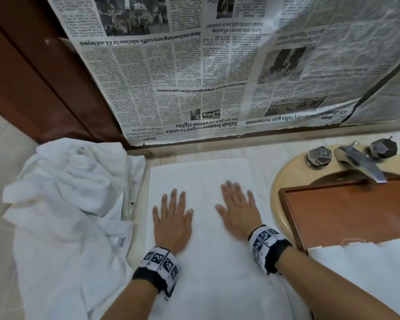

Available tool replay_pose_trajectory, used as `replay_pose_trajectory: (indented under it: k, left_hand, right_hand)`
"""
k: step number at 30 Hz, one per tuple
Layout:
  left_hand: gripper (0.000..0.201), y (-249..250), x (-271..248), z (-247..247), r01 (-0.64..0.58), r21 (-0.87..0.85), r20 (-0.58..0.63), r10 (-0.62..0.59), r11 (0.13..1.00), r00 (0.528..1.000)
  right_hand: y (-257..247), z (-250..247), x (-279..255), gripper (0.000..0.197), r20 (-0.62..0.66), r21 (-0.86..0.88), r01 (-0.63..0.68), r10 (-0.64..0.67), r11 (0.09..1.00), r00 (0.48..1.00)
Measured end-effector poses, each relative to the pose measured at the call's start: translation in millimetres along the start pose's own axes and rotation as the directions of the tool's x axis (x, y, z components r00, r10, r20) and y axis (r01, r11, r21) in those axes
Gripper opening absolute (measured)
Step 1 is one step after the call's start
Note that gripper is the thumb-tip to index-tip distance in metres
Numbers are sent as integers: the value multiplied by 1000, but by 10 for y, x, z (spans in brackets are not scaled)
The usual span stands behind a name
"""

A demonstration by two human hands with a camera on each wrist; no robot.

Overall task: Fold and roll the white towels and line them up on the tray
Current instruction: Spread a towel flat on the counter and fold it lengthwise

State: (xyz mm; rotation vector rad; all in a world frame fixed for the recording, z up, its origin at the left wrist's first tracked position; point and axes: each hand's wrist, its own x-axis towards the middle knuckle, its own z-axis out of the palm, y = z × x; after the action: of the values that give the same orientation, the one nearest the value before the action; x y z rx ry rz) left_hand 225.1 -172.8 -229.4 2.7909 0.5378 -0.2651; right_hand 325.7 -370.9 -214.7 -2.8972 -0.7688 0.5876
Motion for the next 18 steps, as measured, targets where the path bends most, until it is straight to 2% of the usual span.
replay_pose_trajectory:
  k: [3,5,6,9,11,12,14,18]
  left_hand:
    - [68,-333,-13,-64,118,-30,-19,-118,993,993]
    - [65,-370,-97,-88,155,-69,-3,-155,986,988]
    - [66,-299,-177,-75,126,-62,-7,-127,990,992]
    - [62,59,-457,49,-85,-40,-36,83,996,996]
    - [57,170,-598,144,-142,-5,12,142,990,990]
    - [57,155,-631,168,-126,1,17,126,992,992]
    - [58,7,-672,161,-68,-3,4,68,998,998]
    - [69,-380,-718,143,68,-12,-25,-68,998,997]
  right_hand:
    - [290,-129,-49,66,21,-15,-133,133,991,991]
    - [275,-125,-158,65,-10,-7,-142,142,990,990]
    - [170,-111,-244,68,-41,5,-109,109,994,993]
    - [-247,121,-490,68,-107,48,88,-83,995,991]
    - [-397,271,-623,65,-37,53,166,-165,985,986]
    - [-388,304,-666,65,-16,57,146,-145,988,989]
    - [-234,307,-675,68,-61,9,92,-92,996,994]
    - [175,236,-692,77,-35,39,-114,115,993,993]
